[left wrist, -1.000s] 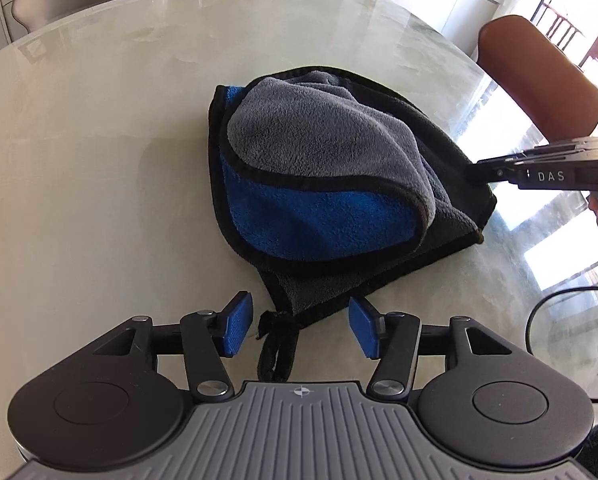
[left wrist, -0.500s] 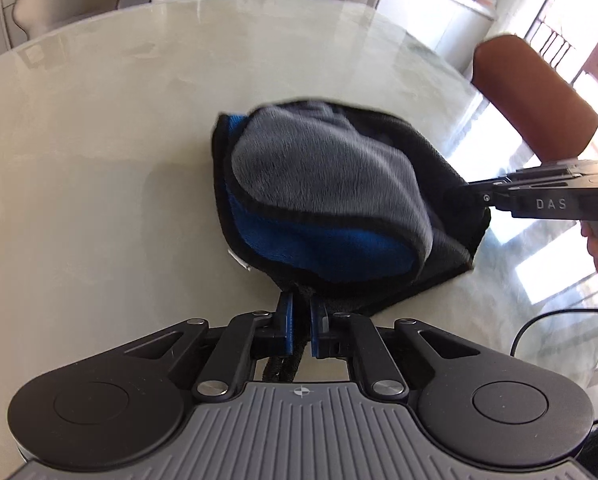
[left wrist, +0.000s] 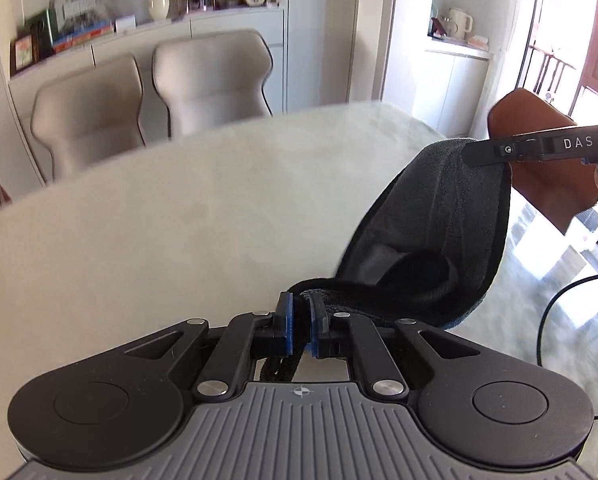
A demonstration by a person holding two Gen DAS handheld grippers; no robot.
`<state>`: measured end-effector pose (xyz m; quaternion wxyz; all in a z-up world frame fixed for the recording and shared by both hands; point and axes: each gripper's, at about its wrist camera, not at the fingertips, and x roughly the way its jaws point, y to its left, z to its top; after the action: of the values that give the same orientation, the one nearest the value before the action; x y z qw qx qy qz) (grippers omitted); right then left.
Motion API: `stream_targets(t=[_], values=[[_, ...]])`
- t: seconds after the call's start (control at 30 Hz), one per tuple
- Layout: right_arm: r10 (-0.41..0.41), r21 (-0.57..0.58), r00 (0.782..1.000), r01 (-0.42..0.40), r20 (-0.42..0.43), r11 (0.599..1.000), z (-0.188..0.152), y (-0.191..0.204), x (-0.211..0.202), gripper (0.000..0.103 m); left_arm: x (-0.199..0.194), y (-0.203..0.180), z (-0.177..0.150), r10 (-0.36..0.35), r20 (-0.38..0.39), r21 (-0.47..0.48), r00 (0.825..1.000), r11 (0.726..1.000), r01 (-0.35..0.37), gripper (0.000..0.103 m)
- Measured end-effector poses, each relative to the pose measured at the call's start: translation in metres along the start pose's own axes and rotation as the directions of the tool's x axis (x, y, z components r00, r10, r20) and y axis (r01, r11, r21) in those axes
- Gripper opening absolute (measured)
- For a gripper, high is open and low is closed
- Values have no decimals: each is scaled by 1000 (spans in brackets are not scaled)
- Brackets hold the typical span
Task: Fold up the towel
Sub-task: 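Raise and shake the towel, then lay it flat grey side up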
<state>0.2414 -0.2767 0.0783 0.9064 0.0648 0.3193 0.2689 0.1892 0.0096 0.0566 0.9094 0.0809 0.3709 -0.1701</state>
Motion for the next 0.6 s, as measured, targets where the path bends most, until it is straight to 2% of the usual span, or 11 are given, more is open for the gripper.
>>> stream_targets(t=[0.17, 0.3, 0.43, 0.6], values=[[-66, -17, 992, 68, 108, 998, 56, 0, -2, 11, -20, 26, 63, 95, 113, 43, 989, 994, -100, 7], [-109, -21, 982, 114, 155, 993, 73, 3, -14, 11, -43, 26, 79, 125, 165, 61, 978, 989, -137, 7], [-82, -3, 990, 83, 114, 997, 41, 8, -26, 11, -46, 7, 60, 101, 132, 76, 986, 991, -112, 7], [-93, 71, 995, 94, -30, 993, -27, 10, -42, 11, -52, -20, -11, 17, 9, 64, 1000, 998, -18, 7]])
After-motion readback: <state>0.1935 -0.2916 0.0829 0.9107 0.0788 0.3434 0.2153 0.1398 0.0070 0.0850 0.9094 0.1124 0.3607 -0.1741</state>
